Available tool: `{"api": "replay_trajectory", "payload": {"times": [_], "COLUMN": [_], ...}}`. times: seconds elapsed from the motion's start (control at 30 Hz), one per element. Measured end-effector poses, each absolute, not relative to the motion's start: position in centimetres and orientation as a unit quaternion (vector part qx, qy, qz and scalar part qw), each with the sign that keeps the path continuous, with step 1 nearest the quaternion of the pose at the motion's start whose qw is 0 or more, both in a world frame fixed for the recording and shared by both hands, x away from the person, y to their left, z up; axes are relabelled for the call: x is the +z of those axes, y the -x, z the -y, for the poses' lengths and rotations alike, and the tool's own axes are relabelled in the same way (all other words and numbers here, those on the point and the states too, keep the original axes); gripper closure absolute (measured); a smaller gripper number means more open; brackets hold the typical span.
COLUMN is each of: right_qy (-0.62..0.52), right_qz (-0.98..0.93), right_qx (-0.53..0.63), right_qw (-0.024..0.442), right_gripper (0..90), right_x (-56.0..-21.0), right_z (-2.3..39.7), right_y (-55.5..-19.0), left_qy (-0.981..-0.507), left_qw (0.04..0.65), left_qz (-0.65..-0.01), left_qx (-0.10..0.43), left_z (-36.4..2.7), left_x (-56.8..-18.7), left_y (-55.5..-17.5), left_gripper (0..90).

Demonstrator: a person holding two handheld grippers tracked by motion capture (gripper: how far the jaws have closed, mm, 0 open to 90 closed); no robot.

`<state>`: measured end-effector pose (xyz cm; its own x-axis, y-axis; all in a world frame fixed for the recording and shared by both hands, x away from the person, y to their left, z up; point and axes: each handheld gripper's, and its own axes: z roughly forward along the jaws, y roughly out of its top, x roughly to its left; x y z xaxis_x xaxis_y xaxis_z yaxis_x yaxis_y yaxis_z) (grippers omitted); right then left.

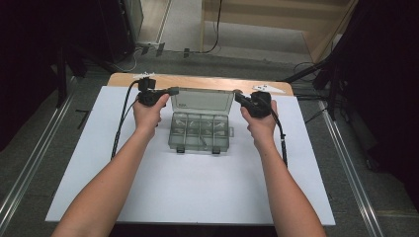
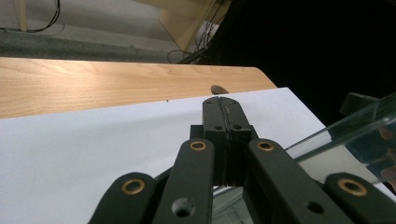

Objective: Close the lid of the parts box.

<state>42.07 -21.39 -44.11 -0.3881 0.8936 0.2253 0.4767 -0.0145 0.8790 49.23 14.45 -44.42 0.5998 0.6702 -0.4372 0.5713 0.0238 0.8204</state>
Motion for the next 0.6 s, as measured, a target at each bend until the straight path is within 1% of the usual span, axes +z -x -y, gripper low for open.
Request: {"api": "replay_trajectory", "payload": {"times": [0.6], "right_qy": [-0.512], "right_qz": [-0.661], "right_qx": [0.504], "right_qw": [0.215], "right_gripper": [90.0], "right_x": [-43.8], "right_z": [20.4], "right_y": [-41.4], "left_qy": [-0.702], "left_qw": [0.57], "left_qz": [-0.422], "left_qx": [0.054], "left_z": [-14.7], "left_x": [-43.9], "left_y": [-47.3], "left_gripper": [90.0]}}
